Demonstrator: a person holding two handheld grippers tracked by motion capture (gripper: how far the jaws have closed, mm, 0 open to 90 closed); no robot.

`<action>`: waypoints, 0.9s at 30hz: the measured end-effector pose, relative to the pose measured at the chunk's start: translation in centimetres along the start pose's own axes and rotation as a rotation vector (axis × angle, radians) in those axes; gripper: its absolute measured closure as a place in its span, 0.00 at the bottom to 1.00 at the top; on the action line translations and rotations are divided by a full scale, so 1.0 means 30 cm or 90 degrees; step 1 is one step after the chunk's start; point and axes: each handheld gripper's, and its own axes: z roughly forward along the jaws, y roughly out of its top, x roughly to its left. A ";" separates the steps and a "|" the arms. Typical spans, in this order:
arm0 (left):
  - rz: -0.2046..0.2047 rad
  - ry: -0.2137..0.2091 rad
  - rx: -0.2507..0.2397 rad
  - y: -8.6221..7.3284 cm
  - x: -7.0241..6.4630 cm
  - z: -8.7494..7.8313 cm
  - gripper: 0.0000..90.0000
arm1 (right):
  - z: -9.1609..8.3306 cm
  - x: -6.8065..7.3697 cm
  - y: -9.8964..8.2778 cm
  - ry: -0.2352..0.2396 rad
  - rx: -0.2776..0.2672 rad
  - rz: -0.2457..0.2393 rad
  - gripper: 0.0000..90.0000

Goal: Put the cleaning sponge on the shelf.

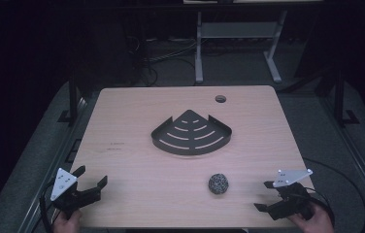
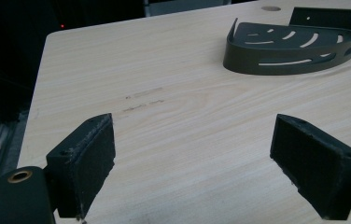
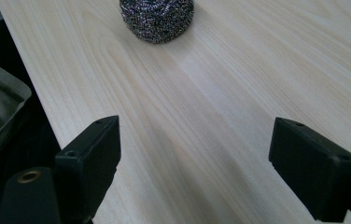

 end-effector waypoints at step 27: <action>0.002 0.000 -0.004 0.000 -0.003 -0.004 0.15 | 0.036 0.035 0.085 0.017 0.034 -0.048 0.18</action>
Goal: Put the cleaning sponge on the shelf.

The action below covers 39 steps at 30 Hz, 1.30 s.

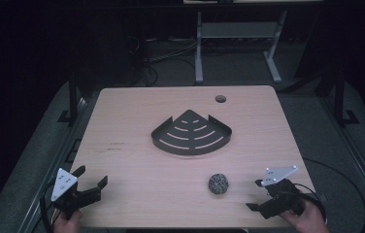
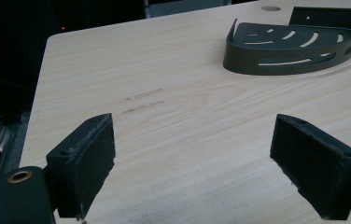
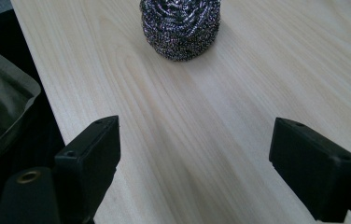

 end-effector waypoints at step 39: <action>0.009 -0.002 -0.002 0.003 -0.008 -0.001 0.15 | 0.056 0.023 0.138 0.025 0.042 -0.064 0.17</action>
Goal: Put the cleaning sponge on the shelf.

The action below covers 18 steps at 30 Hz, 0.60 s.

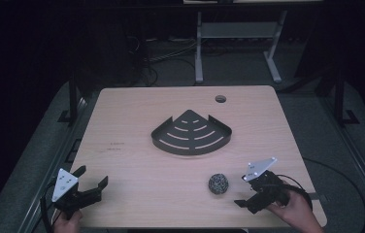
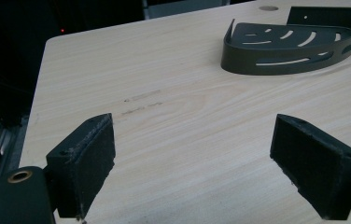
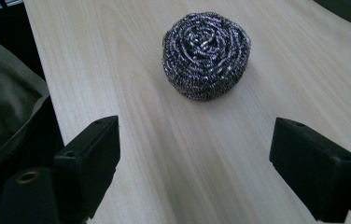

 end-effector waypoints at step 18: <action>-0.001 0.000 -0.002 0.001 0.005 -0.001 0.15 | 0.063 -0.021 0.104 0.024 0.033 -0.031 0.17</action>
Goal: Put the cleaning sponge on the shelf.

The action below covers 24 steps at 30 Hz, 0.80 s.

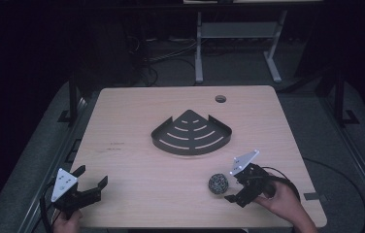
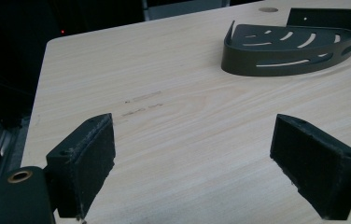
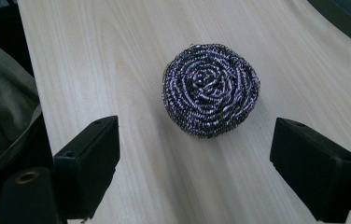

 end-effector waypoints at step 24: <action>0.004 -0.002 0.002 0.001 -0.003 0.000 0.15 | 0.113 -0.035 0.071 0.017 0.058 -0.009 0.17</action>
